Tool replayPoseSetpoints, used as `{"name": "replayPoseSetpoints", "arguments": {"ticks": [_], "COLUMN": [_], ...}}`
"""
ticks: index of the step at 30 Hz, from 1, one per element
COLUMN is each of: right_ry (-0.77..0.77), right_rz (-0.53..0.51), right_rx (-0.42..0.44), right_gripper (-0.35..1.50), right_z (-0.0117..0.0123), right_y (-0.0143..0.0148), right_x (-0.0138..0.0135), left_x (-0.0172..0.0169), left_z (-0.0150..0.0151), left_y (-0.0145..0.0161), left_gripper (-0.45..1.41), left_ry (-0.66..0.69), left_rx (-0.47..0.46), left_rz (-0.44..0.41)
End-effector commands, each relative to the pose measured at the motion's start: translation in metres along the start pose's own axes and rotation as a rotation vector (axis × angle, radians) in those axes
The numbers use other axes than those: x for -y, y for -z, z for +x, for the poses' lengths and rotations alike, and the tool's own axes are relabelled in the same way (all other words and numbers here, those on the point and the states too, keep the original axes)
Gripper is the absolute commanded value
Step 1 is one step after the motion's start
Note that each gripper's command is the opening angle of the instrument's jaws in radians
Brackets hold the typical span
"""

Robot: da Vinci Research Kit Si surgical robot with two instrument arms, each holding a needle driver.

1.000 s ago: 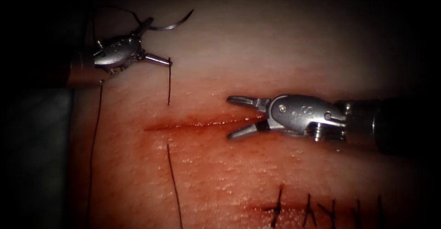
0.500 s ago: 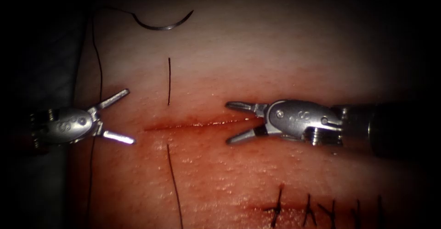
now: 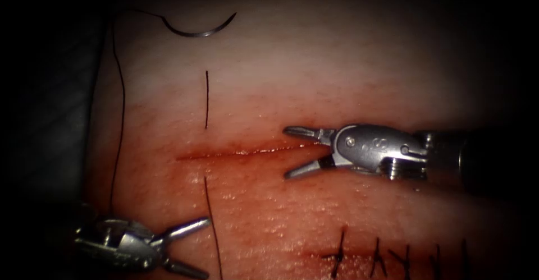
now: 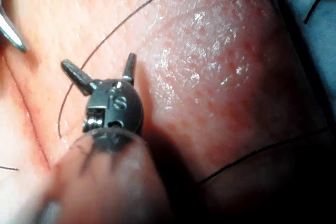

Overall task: Wound Closure
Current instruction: With the left tool grab a long length of suture, then use the right gripper to adjust the length of suture in the left tool.

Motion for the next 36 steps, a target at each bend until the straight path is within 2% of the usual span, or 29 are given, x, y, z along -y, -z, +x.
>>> {"name": "replayPoseSetpoints", "arguments": {"ticks": [1, 6, 10, 16, 17, 18, 19, 21, 23, 25, 26, 32, 36], "right_ry": [0.001, 0.002, 0.002, 0.002, 0.002, 0.002, 0.003, 0.007, 0.030, 0.075, 0.097, 0.187, 0.221], "right_rz": [0.001, 0.001, 0.001, 0.001, 0.001, 0.003, 0.005, 0.029, 0.105, 0.142, 0.156, 0.190, 0.171], "right_rx": [-0.002, -0.001, -0.001, -0.001, -0.001, -0.003, -0.005, -0.023, -0.035, -0.054, -0.065, -0.112, -0.144], "right_gripper": [1.45, 1.45, 1.45, 1.45, 1.45, 1.45, 1.45, 1.40, 1.35, 1.23, 1.23, 1.18, 1.18], "right_z": [-0.0003, -0.0004, -0.0005, -0.0005, -0.0005, -0.0005, -0.0005, -0.0006, -0.0006, -0.0004, -0.0001, 0.0022, 0.0034], "right_y": [-0.0008, -0.0007, -0.0007, -0.0008, -0.0008, -0.0008, -0.0008, -0.0010, -0.0016, -0.0024, -0.0030, -0.0062, -0.0078], "right_x": [0.0000, 0.0000, 0.0000, 0.0000, -0.0001, -0.0001, 0.0000, 0.0004, 0.0019, 0.0031, 0.0036, 0.0050, 0.0051], "left_x": [-0.0005, -0.0011, -0.0023, -0.0033, -0.0032, -0.0032, -0.0031, -0.0027, -0.0013, 0.0004, 0.0013, 0.0037, 0.0044], "left_z": [0.0004, 0.0022, 0.0021, 0.0028, 0.0030, 0.0032, 0.0032, 0.0033, 0.0029, 0.0026, 0.0025, 0.0020, 0.0013], "left_y": [-0.0008, -0.0016, -0.0023, -0.0026, -0.0025, -0.0024, -0.0023, -0.0020, -0.0010, 0.0002, 0.0007, 0.0013, 0.0015], "left_gripper": [0.54, 0.44, 0.42, 0.24, 0.16, -0.28, -0.45, -0.45, -0.45, -0.45, -0.45, -0.45, -0.45], "left_ry": [-0.010, -0.121, -0.156, -0.254, -0.277, -0.277, -0.276, -0.273, -0.262, -0.255, -0.252, -0.247, -0.240], "left_rx": [0.005, 0.015, 0.021, 0.008, 0.008, 0.009, 0.011, 0.005, -0.008, -0.007, -0.004, -0.003, -0.006], "left_rz": [0.004, 0.009, 0.014, 0.008, 0.007, 0.001, -0.008, -0.032, -0.040, -0.046, -0.045, -0.041, -0.044]}}
